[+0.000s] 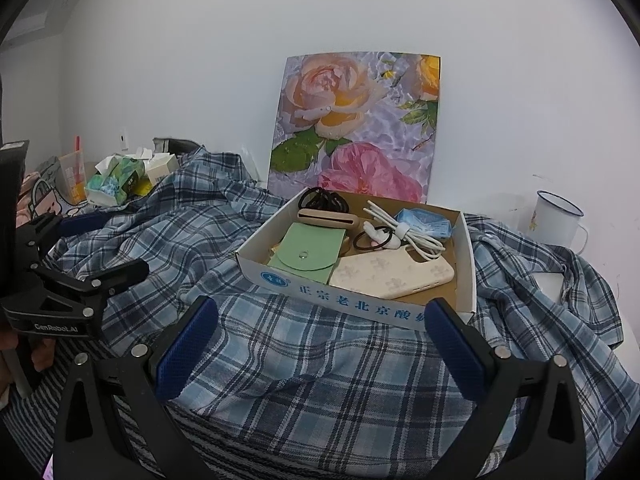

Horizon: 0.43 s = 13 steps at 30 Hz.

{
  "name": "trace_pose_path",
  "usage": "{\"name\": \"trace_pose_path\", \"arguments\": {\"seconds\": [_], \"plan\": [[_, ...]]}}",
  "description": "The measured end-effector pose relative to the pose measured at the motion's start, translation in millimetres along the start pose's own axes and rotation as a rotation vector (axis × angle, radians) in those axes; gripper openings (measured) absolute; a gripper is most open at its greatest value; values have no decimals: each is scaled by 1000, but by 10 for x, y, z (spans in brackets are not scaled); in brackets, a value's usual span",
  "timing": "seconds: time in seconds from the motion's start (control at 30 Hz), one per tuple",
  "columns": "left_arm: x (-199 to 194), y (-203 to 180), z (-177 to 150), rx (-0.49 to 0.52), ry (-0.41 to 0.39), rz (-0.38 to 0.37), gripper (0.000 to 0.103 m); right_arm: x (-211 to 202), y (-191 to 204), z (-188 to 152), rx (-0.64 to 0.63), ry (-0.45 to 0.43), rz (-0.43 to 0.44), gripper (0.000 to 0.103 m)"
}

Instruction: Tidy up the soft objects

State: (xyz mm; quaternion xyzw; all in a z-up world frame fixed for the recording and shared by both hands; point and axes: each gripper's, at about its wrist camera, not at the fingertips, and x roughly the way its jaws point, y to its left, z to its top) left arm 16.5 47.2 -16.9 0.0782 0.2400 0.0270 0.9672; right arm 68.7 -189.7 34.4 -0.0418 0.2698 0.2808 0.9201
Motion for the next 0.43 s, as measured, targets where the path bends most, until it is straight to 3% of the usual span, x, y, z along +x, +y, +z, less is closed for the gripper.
{"name": "trace_pose_path", "arguments": {"seconds": [0.43], "plan": [[23,-50,29,30,8,22,103,9,8,-13,-5,8,2,103]]}}
